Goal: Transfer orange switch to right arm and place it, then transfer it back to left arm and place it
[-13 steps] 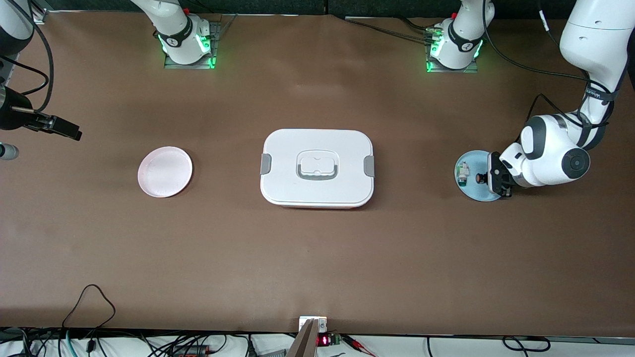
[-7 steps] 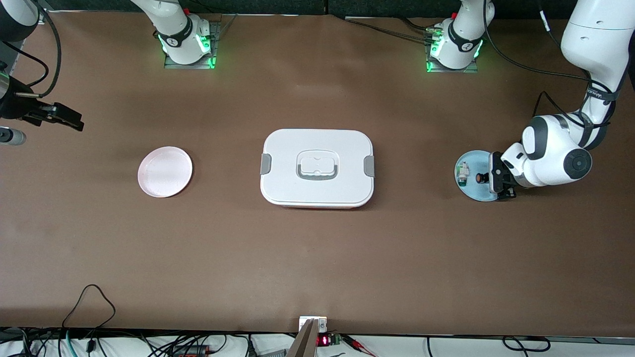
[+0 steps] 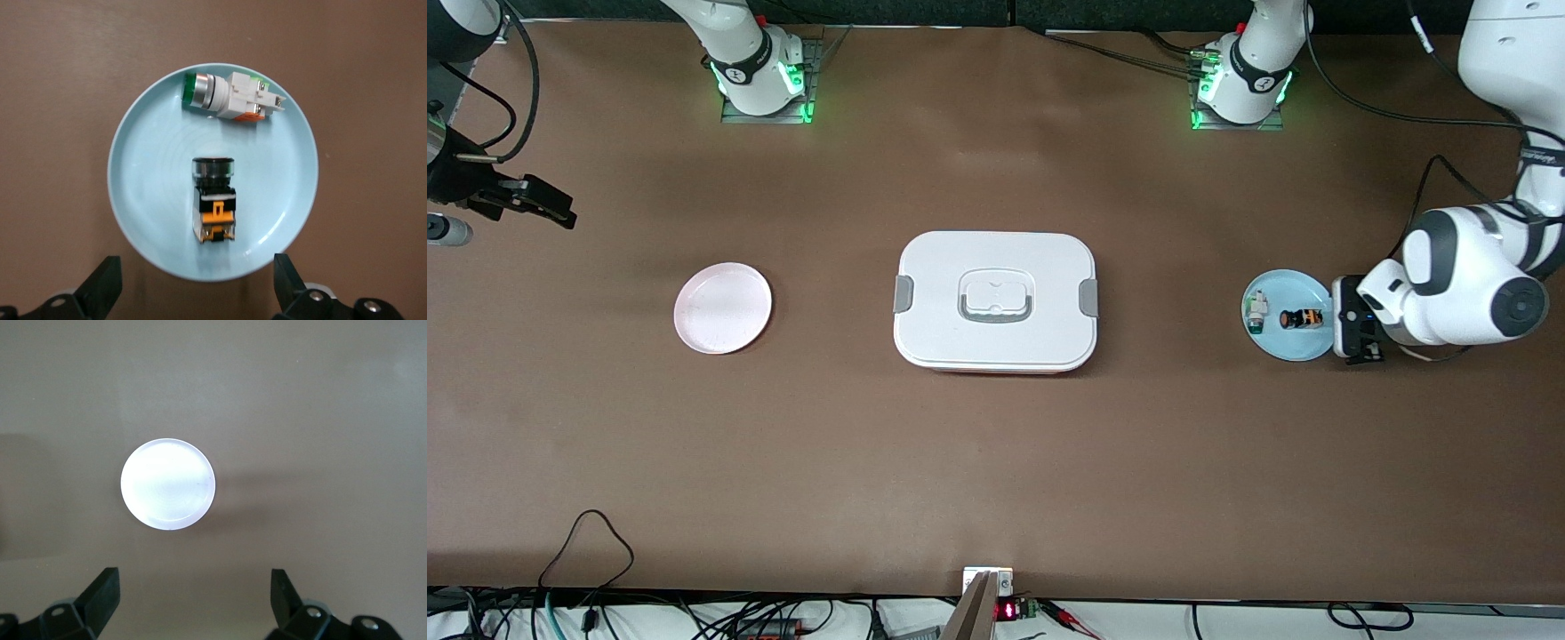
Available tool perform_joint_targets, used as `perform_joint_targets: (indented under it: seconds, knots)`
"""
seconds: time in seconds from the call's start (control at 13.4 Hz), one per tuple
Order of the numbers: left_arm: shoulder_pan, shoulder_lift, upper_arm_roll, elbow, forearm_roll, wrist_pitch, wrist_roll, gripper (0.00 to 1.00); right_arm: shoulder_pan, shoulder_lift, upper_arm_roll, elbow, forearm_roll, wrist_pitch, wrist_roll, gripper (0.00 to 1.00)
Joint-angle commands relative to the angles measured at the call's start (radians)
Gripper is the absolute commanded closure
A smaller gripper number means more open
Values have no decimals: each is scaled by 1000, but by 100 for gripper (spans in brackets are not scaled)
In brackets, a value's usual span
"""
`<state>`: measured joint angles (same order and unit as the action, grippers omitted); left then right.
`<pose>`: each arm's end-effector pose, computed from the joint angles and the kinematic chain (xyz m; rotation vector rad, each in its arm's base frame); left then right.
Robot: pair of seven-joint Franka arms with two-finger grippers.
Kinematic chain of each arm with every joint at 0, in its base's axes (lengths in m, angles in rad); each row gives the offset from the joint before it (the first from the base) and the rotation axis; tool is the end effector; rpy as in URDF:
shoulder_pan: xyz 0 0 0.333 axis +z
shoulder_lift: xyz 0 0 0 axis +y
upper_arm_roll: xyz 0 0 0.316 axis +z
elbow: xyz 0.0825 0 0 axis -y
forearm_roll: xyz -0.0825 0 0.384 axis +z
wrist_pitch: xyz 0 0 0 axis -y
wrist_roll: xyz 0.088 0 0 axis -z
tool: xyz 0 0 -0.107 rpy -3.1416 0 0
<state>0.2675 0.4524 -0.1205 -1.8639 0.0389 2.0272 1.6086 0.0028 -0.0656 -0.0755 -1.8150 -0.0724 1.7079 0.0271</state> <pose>0.5972 0.0939 0.2554 2.1410 -1.9536 -0.2417 0.5357 -0.0469 0.5562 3.0723 -0.1355 -0.0664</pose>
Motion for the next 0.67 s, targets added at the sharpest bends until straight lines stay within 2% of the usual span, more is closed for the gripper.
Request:
perform_joint_targets:
  seconds: [0.0,0.15,0.45,0.6]
  knots:
    - [16,-46,-11,86,-35,-145,-271,0,5,-7,0,22,8,-4,-18,0]
    - [6,-99,-22,132,-42,-220,-531,0,0,-6,-1,45,11,-4,-24,0]
    - [4,-165,-30,169,-53,-239,-900,0,5,-6,3,72,11,-45,-23,0]
    - [3,-214,-45,193,-54,-278,-1200,0,3,-5,2,101,16,-68,-23,0]
